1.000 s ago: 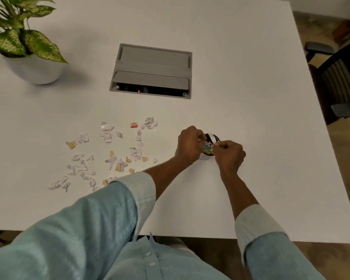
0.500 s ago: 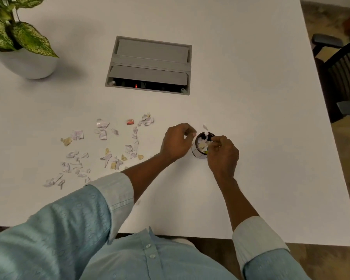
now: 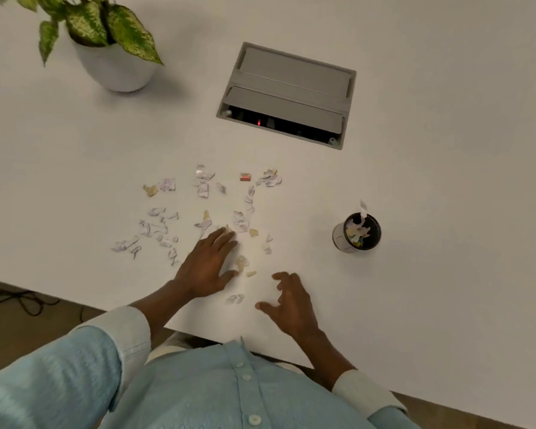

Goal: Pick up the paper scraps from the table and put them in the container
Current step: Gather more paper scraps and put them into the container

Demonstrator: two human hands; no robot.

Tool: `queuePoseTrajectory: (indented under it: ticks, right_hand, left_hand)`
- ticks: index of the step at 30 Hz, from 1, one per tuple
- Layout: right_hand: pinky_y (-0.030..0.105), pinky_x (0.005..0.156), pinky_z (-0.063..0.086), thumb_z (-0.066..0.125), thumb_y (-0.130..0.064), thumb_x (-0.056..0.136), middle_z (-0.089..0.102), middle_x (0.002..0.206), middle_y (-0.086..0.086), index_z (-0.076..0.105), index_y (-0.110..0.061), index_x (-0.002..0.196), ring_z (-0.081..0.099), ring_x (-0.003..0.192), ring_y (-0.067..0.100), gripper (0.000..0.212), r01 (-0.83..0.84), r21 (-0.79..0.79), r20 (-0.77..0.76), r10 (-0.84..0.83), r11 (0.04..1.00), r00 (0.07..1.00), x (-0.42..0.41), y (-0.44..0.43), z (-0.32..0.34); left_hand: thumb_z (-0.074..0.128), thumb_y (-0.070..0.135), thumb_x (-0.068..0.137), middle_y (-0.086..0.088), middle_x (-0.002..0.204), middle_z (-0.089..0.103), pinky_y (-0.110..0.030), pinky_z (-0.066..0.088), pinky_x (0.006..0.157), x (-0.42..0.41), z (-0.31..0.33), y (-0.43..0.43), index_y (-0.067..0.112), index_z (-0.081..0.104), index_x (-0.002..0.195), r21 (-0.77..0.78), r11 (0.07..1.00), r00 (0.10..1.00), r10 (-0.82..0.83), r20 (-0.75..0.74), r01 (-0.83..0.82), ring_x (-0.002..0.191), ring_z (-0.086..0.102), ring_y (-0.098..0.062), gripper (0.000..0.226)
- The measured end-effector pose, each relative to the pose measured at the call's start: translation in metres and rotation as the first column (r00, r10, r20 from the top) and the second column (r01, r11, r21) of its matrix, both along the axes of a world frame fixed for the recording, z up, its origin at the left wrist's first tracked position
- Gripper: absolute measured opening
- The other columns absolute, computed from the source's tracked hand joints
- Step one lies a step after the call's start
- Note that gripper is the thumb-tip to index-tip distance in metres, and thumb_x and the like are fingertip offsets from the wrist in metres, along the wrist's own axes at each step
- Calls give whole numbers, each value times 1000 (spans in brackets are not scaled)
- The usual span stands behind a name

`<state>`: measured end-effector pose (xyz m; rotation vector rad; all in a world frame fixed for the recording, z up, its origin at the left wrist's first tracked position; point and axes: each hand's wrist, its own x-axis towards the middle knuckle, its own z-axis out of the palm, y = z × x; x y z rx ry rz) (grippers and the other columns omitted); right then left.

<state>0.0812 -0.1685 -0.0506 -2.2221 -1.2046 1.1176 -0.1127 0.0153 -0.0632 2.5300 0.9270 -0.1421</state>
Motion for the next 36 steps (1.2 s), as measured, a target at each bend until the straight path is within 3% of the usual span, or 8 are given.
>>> queuePoseTrajectory:
  ticks: [3, 7, 11, 18, 23, 28, 34, 36]
  right_hand:
    - [37, 88, 56, 85, -63, 63, 42, 128, -2, 40, -25, 142, 56, 109, 16, 98, -30, -58, 3, 31, 998, 1000, -22, 6, -5]
    - [35, 86, 56, 89, -60, 59, 36, 128, -2, 37, -24, 143, 54, 108, 15, 105, -33, -54, 43, 36, 998, 998, -41, 20, -5]
    - [33, 84, 57, 92, -56, 59, 33, 129, 0, 35, -20, 144, 52, 106, 14, 109, -20, -62, 88, 25, 998, 996, -52, 40, -6]
    - [29, 81, 57, 89, -35, 75, 41, 118, -1, 49, -25, 124, 60, 92, 15, 64, 101, -89, 141, -88, 991, 986, -55, 63, -11]
    - [23, 79, 54, 83, -16, 82, 54, 105, -2, 68, -19, 101, 61, 86, 14, 25, 215, -31, 146, -208, 976, 967, -54, 63, -16]
    - [26, 77, 54, 77, -11, 87, 63, 94, -1, 75, -16, 91, 62, 83, 15, 6, 194, -18, 205, -186, 981, 961, -53, 65, -20]
    - [2, 61, 36, 81, -14, 83, 71, 87, -5, 81, -19, 85, 59, 71, 6, 5, 264, -64, 186, -249, 962, 951, -35, 65, -13]
    - [6, 63, 45, 84, -16, 79, 71, 84, -8, 80, -21, 79, 61, 68, 4, 7, 333, -51, 157, -321, 942, 934, -23, 61, -10]
  left_hand:
    - [52, 63, 94, -2, 172, 17, -47, 27, 124, -21, -4, -8, 17, 30, 159, -28, 999, 998, -26, -54, 25, 159, 10, -24, 83]
    - [56, 58, 94, -3, 173, 5, -43, 15, 125, -35, -10, -13, 14, 21, 162, -88, 992, 992, -93, -88, 85, 160, -1, -24, 88]
    - [62, 46, 95, -11, 171, 17, -46, 26, 125, -25, -15, -14, 10, 26, 159, -79, 992, 992, -104, -69, 98, 159, 10, -31, 82]
    - [81, 14, 84, -20, 152, 46, -44, 52, 105, 13, -13, -17, 9, 48, 147, -29, 983, 983, -181, -42, 180, 139, 45, -38, 72]
    - [79, 4, 83, -15, 139, 53, -39, 59, 86, 24, -10, -20, 12, 65, 125, 22, 981, 981, -194, -8, 194, 123, 51, -31, 45]
    - [76, -1, 82, -9, 112, 61, -35, 56, 70, 23, -19, -13, 10, 70, 104, 62, 979, 981, -193, 4, 192, 99, 52, -24, 25]
    - [69, -7, 83, -5, 94, 65, -37, 53, 69, 27, -14, -6, 7, 74, 94, -119, 990, 984, 96, 150, -79, 88, 58, -25, 19]
    - [70, -5, 84, -3, 94, 66, -35, 54, 71, 33, -9, -9, 9, 75, 92, -185, 969, 956, 200, 214, -161, 87, 61, -22, 17]
